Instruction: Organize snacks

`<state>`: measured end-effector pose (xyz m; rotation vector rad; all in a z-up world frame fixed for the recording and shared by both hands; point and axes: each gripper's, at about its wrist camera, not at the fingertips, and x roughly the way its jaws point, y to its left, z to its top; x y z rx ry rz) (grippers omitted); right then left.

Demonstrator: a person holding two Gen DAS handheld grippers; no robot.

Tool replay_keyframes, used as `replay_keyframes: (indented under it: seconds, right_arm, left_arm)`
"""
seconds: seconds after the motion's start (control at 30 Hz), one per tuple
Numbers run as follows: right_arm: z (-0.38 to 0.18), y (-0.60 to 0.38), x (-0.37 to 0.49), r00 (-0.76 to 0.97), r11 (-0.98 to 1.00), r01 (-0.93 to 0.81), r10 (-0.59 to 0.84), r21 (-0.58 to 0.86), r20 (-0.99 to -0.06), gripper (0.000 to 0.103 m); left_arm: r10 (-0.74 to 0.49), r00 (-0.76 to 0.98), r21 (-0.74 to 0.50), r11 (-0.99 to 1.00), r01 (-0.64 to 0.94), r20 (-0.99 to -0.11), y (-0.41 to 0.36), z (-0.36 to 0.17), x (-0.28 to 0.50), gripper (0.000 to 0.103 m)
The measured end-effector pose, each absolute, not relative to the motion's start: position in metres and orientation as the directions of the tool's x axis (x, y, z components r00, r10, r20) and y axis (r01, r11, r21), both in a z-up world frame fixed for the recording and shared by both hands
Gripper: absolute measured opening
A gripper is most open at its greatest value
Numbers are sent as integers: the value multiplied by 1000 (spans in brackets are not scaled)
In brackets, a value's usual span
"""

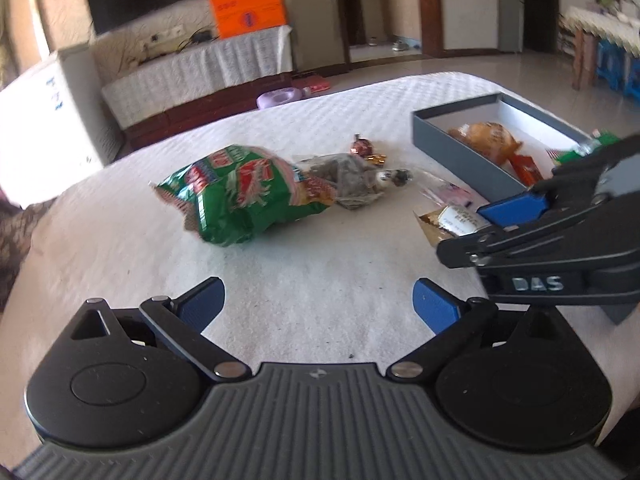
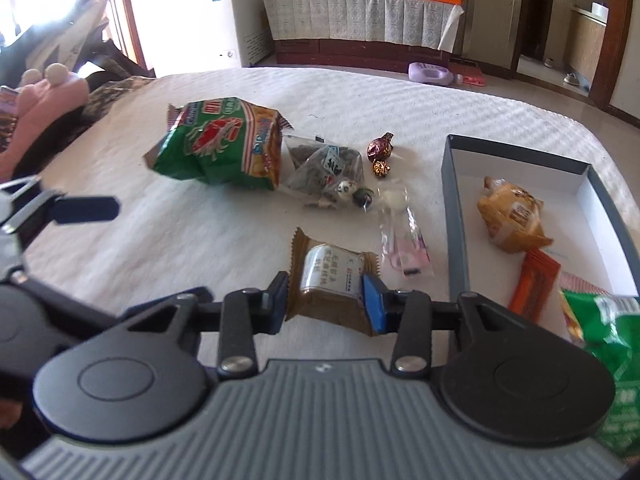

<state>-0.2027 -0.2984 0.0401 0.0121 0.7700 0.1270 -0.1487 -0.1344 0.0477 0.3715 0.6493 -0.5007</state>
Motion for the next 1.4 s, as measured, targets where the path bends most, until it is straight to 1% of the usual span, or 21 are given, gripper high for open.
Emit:
replay_keyframes:
  seconds: [0.07,0.17,0.27,0.33,0.47,0.57,0.67,0.77,0.83,0.9,0.93,1.0,1.07,1.17,1.23,1.3,1.37,1.4]
  right_arm:
    - [43,-305,-216,705,990,-125,131,60,-697,43]
    - [42,-314,-229,696,989,-138,136,55,-705,43]
    - [39,-331,-236,679,988,-122,150,91,-719,43]
    - [41,-334,-242,681,989,-129,142,74,-718,42]
    - [39,-318,-255,666,984,-171,153,51,-730,43]
    - [33,-299,-261,646,976,-219,150,7,-748,43]
    - [29,-291,-264,639,969,-243,135,-33,-757,43]
    - [29,-295,-264,635,971,-238,148,-10,-758,43]
    - [30,-298,-265,631,971,-237,156,3,-760,44]
    - [30,-299,-266,629,970,-244,161,4,-761,43]
    - [30,-299,-266,627,969,-249,163,2,-762,43]
    - [30,-299,-266,625,967,-256,165,-1,-763,43]
    - [30,-298,-266,623,966,-260,165,-3,-764,43]
    - [31,-298,-267,622,964,-267,168,-5,-765,43]
    - [31,-297,-268,620,963,-271,170,-5,-766,43]
    - [31,-299,-266,617,962,-274,175,-1,-767,43]
    - [32,-299,-264,614,961,-276,178,2,-769,43]
    - [32,-299,-265,614,961,-278,178,1,-769,43]
  left_arm:
    - [-339,672,189,789,584,-658,-139,45,-153,102]
    - [-328,664,216,771,599,-672,-142,41,-155,102]
    - [-277,691,252,790,559,-667,-138,39,-149,102]
    - [-264,709,240,817,525,-653,-134,43,-144,102]
    - [-352,721,132,843,521,-596,-142,58,-140,102]
    - [-429,706,67,828,557,-564,-164,62,-140,101]
    - [-473,685,45,805,591,-554,-188,58,-138,101]
    - [-518,665,33,775,631,-538,-206,56,-130,99]
    - [-535,654,14,768,640,-534,-209,54,-120,95]
    - [-560,628,-32,759,650,-540,-212,49,-109,81]
    - [-566,614,-45,754,655,-550,-214,46,-104,77]
    - [-560,599,-36,747,664,-573,-221,39,-96,61]
    - [-559,602,-31,747,664,-571,-224,35,-88,60]
    - [-563,600,-67,759,648,-568,-223,30,-70,59]
    - [-563,590,-80,759,646,-579,-225,24,-59,55]
    - [-555,577,-78,758,648,-599,-229,16,-53,47]
    - [-555,579,-59,750,658,-597,-232,14,-53,45]
    - [-557,576,-52,744,666,-598,-233,14,-53,43]
